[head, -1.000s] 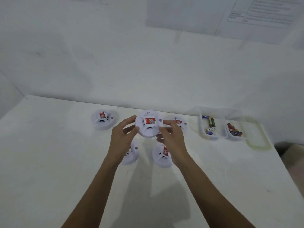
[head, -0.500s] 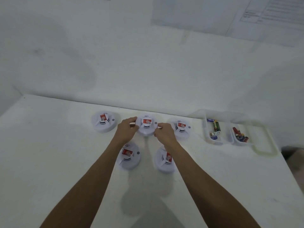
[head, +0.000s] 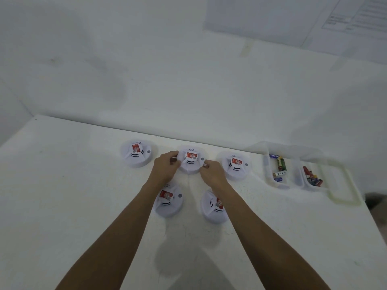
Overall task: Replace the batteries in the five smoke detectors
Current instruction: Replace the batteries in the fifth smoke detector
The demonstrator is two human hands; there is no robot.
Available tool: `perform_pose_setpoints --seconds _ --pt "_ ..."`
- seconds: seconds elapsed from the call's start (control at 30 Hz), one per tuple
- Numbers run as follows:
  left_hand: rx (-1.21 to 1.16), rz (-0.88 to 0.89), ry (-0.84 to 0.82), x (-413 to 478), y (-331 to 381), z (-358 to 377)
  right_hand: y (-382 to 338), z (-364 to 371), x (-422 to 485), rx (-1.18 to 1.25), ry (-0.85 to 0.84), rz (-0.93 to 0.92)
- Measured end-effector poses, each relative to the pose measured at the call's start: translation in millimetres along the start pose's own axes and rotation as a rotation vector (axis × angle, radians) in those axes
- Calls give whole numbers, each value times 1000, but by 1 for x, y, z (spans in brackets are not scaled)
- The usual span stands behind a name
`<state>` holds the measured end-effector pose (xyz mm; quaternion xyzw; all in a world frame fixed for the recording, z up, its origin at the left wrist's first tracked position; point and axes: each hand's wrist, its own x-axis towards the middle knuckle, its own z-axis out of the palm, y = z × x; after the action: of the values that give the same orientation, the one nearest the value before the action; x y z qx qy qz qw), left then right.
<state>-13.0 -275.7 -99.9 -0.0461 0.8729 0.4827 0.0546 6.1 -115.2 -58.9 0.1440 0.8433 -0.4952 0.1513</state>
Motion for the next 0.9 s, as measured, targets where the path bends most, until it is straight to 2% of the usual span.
perform_pose_setpoints --seconds 0.17,0.27,0.33,0.5,0.6,0.73,0.9 --pt "44 41 28 -3 -4 -10 -1 1 -1 -87 115 -77" --pt "24 106 79 -9 1 -23 -13 9 -5 -101 224 -213" --pt "-17 147 153 -15 3 -33 -24 16 -5 -70 226 -293" --pt "-4 189 468 -24 -2 -55 -49 44 -2 -62 103 -370" --pt "43 112 582 -22 -19 -71 -63 63 2 -55 -8 -334" --pt "138 -111 513 -10 -51 -86 -75 83 8 -72 -149 -249" --pt "178 -178 382 -8 -58 -89 -72 117 31 -31 -288 -131"
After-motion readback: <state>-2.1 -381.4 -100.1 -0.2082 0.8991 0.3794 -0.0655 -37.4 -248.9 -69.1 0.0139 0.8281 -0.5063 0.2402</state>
